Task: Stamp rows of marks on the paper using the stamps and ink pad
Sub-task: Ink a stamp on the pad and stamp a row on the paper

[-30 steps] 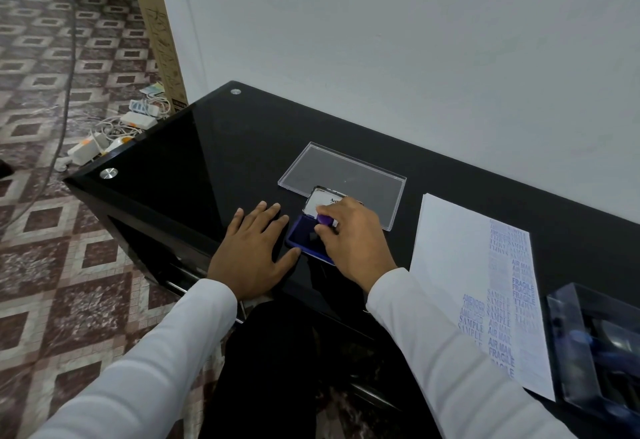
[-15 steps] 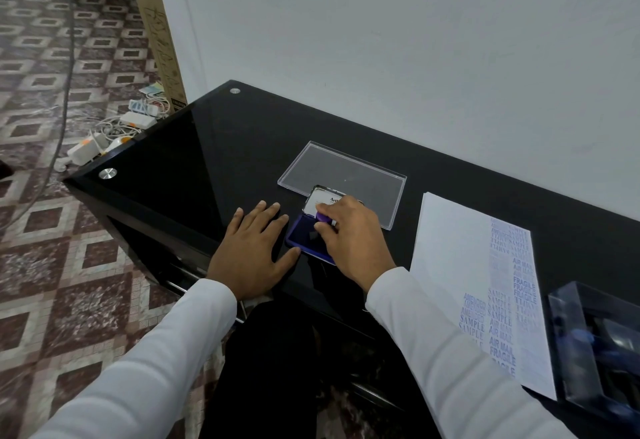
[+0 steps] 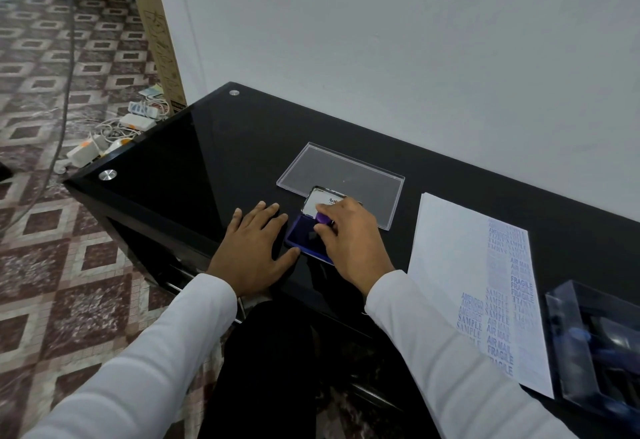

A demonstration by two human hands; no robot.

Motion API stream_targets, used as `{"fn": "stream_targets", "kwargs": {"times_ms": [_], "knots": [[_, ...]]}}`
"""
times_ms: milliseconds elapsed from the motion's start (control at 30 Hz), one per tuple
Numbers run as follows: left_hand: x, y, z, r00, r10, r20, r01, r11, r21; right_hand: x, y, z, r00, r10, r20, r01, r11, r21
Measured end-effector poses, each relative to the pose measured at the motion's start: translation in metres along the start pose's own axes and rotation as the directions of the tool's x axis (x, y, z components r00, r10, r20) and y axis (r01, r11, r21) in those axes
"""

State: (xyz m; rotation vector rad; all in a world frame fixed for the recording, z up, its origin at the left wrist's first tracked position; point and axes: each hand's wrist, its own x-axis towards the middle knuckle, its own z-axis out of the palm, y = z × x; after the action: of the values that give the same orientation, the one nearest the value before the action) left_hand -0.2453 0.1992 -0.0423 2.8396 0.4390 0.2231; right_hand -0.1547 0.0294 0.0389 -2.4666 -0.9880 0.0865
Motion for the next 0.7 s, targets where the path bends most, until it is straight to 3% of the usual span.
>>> {"fn": "stream_targets", "kwargs": {"times_ms": [333, 700], "knots": [[0.01, 0.056, -0.012, 0.991, 0.108, -0.075, -0.116, 0.987, -0.112, -0.031, 0.03, -0.026, 0.974, 0.082, -0.211, -0.063, 0.994, 0.094], [0.023, 0.141, 0.007, 0.952, 0.301, -0.059, -0.307, 0.939, -0.154, -0.079, 0.092, -0.069, 0.929, 0.236, -0.284, -0.219, 0.972, 0.089]]}}
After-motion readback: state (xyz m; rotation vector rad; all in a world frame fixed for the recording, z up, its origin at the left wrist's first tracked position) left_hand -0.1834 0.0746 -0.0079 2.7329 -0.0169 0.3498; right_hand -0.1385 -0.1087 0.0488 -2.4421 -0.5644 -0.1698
